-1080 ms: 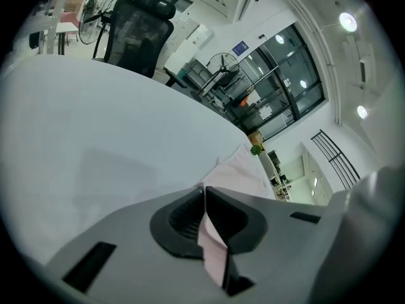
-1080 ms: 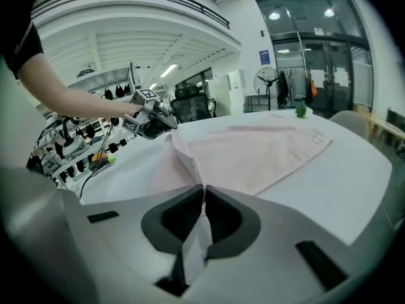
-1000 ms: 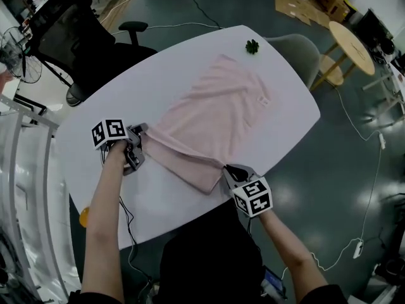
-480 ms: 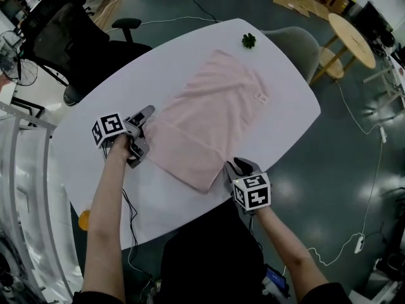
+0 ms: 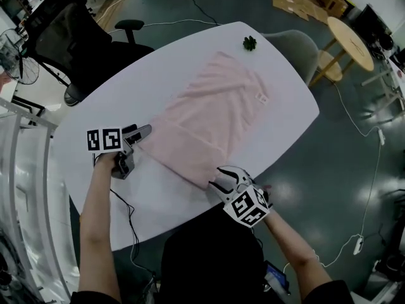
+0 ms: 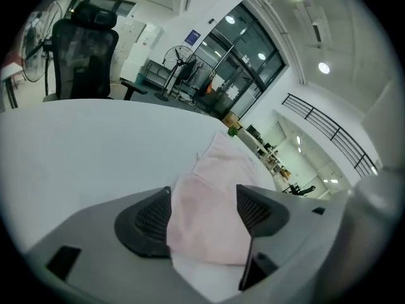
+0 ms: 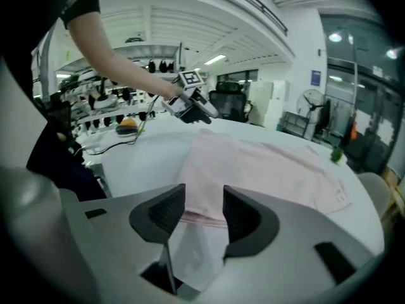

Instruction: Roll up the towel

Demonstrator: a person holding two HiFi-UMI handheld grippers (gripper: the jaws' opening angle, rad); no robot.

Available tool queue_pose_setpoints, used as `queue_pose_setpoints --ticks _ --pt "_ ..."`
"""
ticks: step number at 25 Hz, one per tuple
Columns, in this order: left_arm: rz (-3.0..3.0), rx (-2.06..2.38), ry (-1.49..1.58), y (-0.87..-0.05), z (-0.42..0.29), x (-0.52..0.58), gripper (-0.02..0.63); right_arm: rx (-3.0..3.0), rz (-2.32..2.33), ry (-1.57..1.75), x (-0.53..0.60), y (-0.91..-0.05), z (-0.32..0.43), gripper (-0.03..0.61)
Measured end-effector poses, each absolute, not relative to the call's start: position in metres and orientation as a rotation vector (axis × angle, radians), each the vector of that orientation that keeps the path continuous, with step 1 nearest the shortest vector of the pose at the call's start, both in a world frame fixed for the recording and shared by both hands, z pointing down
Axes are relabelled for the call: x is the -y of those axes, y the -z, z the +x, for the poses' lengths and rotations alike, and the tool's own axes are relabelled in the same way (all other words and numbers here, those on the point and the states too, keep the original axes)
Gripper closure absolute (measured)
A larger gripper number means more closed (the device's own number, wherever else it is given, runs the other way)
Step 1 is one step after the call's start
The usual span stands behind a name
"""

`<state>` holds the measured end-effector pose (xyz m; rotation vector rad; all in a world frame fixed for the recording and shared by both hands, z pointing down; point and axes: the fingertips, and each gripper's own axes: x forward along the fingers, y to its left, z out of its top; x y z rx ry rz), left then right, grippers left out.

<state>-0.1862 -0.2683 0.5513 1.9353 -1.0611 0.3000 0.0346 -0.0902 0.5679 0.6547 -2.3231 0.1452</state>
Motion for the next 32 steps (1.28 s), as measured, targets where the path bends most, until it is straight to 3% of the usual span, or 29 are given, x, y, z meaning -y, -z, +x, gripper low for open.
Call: queue_pose_setpoints --ticks 2,4,8,13,19,21,32 --pt "1.902 1.119 -0.367 -0.564 -0.206 0.259 0.281 2.299 0.545 -0.126 0.077 -0.578 0.022 0.38" --pt "1.845 1.181 -0.423 -0.578 -0.225 0.25 0.344 2.259 0.479 -0.11 0.07 -0.591 0.014 0.38" --pt "1.7 1.252 -0.327 -0.592 -0.248 0.241 0.296 2.177 0.424 -0.057 0.06 -0.613 0.008 0.412" --pt "1.62 1.217 -0.184 -0.596 -0.24 0.241 0.299 2.123 0.478 0.013 0.046 -0.622 0.009 0.462" --pt "1.644 1.192 -0.351 -0.614 -0.22 0.242 0.432 2.089 0.571 0.056 0.042 -0.623 0.011 0.491" --pt "1.643 1.22 -0.416 -0.618 -0.218 0.243 0.537 2.083 0.584 0.062 0.041 -0.623 0.011 0.497" --pt "1.686 1.226 -0.418 -0.59 -0.226 0.24 0.568 2.146 0.6 0.064 0.036 -0.577 0.004 0.537"
